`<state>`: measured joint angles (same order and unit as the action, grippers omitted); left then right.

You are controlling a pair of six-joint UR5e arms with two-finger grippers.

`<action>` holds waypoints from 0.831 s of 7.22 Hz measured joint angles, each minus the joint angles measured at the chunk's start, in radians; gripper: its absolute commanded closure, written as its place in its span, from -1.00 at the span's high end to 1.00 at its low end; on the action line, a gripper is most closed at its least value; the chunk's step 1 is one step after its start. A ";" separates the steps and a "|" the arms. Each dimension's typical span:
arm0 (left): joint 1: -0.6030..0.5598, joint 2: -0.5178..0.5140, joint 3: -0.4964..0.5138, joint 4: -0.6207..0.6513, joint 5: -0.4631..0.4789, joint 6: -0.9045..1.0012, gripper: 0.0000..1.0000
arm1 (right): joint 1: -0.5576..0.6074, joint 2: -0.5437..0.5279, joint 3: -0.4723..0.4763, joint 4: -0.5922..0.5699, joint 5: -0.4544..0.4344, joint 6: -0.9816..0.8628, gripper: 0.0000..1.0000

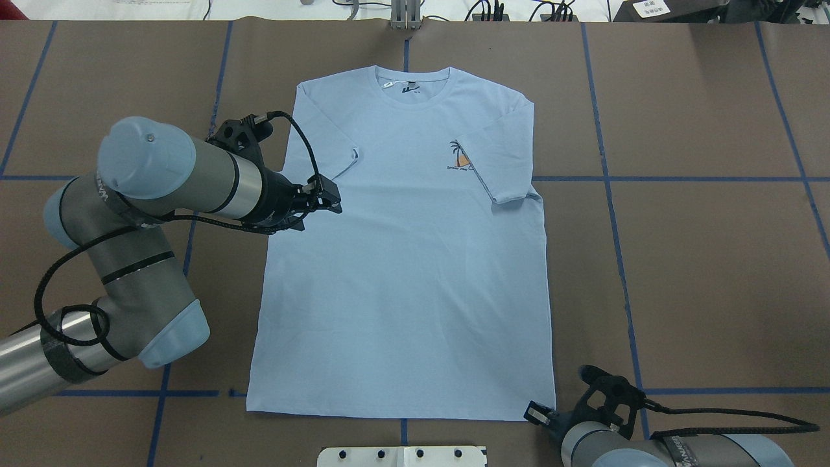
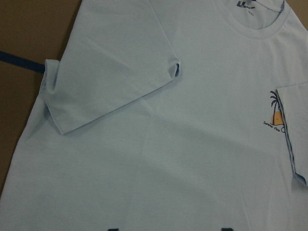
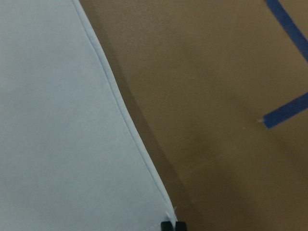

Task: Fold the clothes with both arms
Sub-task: 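Move both grippers to the hem corners nearest the robot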

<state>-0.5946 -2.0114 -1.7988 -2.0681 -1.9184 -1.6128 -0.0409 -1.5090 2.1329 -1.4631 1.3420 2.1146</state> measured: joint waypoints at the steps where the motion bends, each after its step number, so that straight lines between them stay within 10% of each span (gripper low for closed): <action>1: 0.075 0.046 -0.074 0.044 0.071 -0.042 0.52 | 0.009 0.002 0.017 0.001 0.025 -0.001 -1.00; 6: 0.410 0.221 -0.263 0.354 0.409 -0.232 0.36 | 0.035 0.006 0.036 0.004 0.079 -0.021 -1.00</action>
<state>-0.1846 -1.7906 -2.0614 -1.7139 -1.5097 -1.8446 -0.0061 -1.5033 2.1686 -1.4592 1.4208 2.0937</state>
